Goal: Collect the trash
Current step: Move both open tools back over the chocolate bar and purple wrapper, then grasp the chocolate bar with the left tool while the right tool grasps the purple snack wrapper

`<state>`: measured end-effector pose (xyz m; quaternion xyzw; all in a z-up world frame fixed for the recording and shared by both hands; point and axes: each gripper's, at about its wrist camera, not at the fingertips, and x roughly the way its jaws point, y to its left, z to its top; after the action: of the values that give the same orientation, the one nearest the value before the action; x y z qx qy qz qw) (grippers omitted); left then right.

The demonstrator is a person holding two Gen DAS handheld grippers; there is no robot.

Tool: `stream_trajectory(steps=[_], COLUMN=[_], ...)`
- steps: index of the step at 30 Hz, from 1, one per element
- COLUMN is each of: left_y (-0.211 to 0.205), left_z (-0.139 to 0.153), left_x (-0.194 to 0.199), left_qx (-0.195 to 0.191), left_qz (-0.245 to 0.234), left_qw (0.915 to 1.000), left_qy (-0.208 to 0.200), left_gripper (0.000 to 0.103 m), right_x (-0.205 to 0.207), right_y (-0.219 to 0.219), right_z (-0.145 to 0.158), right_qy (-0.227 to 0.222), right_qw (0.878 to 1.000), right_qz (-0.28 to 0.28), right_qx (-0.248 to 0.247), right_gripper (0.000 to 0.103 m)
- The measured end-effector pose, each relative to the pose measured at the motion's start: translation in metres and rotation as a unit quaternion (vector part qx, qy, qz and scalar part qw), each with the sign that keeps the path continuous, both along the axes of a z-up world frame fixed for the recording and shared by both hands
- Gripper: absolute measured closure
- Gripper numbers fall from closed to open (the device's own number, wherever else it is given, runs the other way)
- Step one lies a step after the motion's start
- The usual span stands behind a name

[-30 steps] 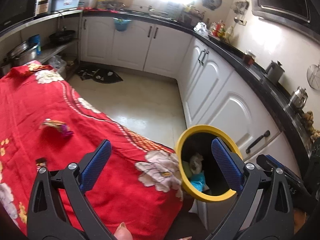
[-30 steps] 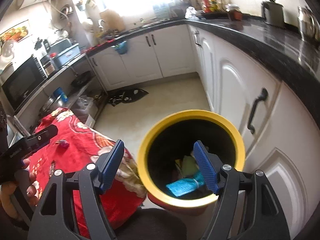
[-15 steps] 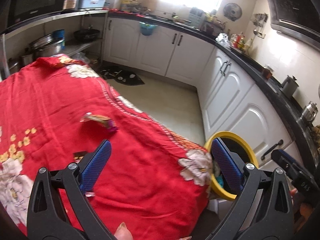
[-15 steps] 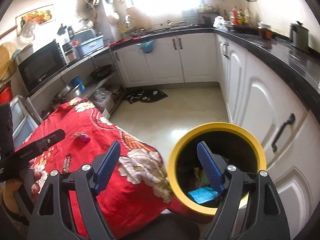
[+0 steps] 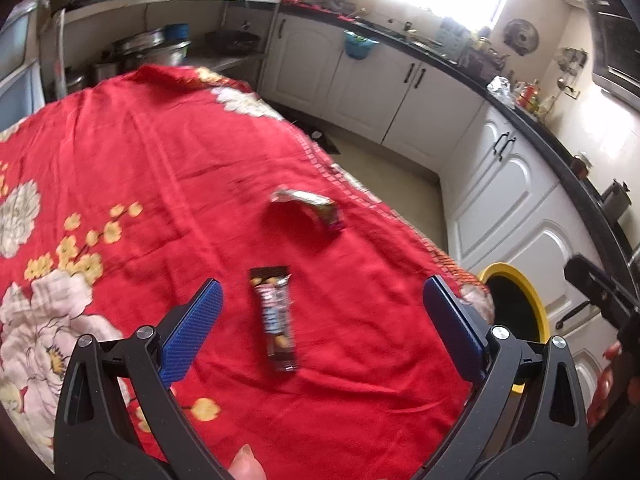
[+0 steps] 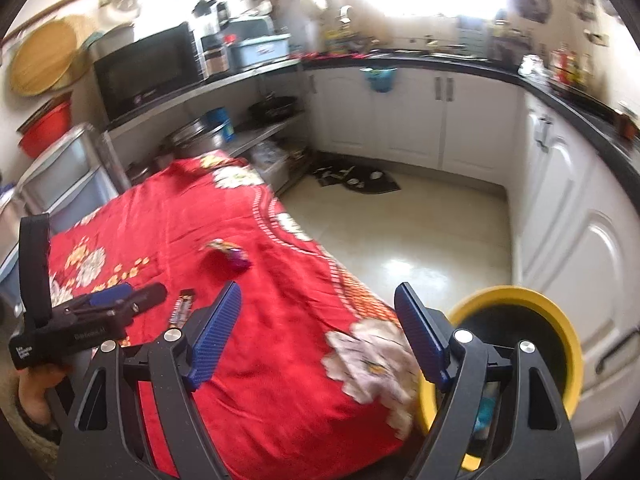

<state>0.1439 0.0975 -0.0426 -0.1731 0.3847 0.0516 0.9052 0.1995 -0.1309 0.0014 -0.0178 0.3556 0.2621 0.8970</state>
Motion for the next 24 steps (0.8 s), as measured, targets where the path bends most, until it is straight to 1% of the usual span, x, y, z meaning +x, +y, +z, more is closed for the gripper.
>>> stream_trajectory(steps=[4, 5, 6, 8, 9, 11, 12, 14, 15, 18, 20, 22, 24], left_y=[0.014, 0.015, 0.017, 0.019, 0.019, 0.017, 0.017, 0.016, 0.016, 0.014, 0.014, 0.016, 0.015], left_z=[-0.013, -0.016, -0.019, -0.025, -0.029, -0.036, -0.039, -0.045, -0.048, -0.056, -0.060, -0.063, -0.065], left_x=[-0.004, -0.004, -0.005, -0.006, -0.005, -0.004, -0.003, -0.001, 0.000, 0.004, 0.005, 0.007, 0.008], left_qx=[-0.008, -0.012, -0.015, -0.025, -0.031, -0.041, -0.048, -0.063, -0.065, -0.061, -0.057, -0.051, -0.039], left_qz=[0.004, 0.003, 0.002, -0.002, -0.008, -0.015, -0.020, -0.027, -0.029, -0.033, -0.032, -0.029, -0.032], left_qw=[0.9998, 0.9997, 0.9996, 0.9992, 0.9988, 0.9980, 0.9974, 0.9961, 0.9957, 0.9952, 0.9950, 0.9951, 0.9954], left_qy=[0.017, 0.021, 0.024, 0.033, 0.038, 0.045, 0.049, 0.055, 0.059, 0.070, 0.076, 0.080, 0.082], left_gripper=[0.011, 0.013, 0.015, 0.025, 0.028, 0.039, 0.041, 0.048, 0.049, 0.056, 0.066, 0.071, 0.076], right_x=[0.019, 0.023, 0.027, 0.034, 0.037, 0.045, 0.048, 0.056, 0.060, 0.074, 0.083, 0.091, 0.099], right_y=[0.037, 0.046, 0.056, 0.073, 0.080, 0.101, 0.108, 0.126, 0.132, 0.154, 0.168, 0.178, 0.188], right_z=[-0.007, -0.010, -0.012, -0.018, -0.021, -0.029, -0.034, -0.046, -0.051, -0.068, -0.078, -0.086, -0.095], right_qy=[0.017, 0.018, 0.018, 0.023, 0.026, 0.034, 0.038, 0.047, 0.052, 0.065, 0.074, 0.082, 0.093], right_qw=[0.999, 0.998, 0.998, 0.996, 0.995, 0.992, 0.991, 0.987, 0.986, 0.981, 0.979, 0.977, 0.975], right_qz=[0.044, 0.053, 0.063, 0.082, 0.090, 0.112, 0.120, 0.137, 0.141, 0.157, 0.165, 0.171, 0.173], right_qx=[-0.008, -0.016, -0.023, -0.034, -0.038, -0.047, -0.051, -0.063, -0.070, -0.089, -0.097, -0.102, -0.106], right_gripper=[0.027, 0.028, 0.028, 0.030, 0.031, 0.032, 0.032, 0.034, 0.034, 0.036, 0.038, 0.041, 0.047])
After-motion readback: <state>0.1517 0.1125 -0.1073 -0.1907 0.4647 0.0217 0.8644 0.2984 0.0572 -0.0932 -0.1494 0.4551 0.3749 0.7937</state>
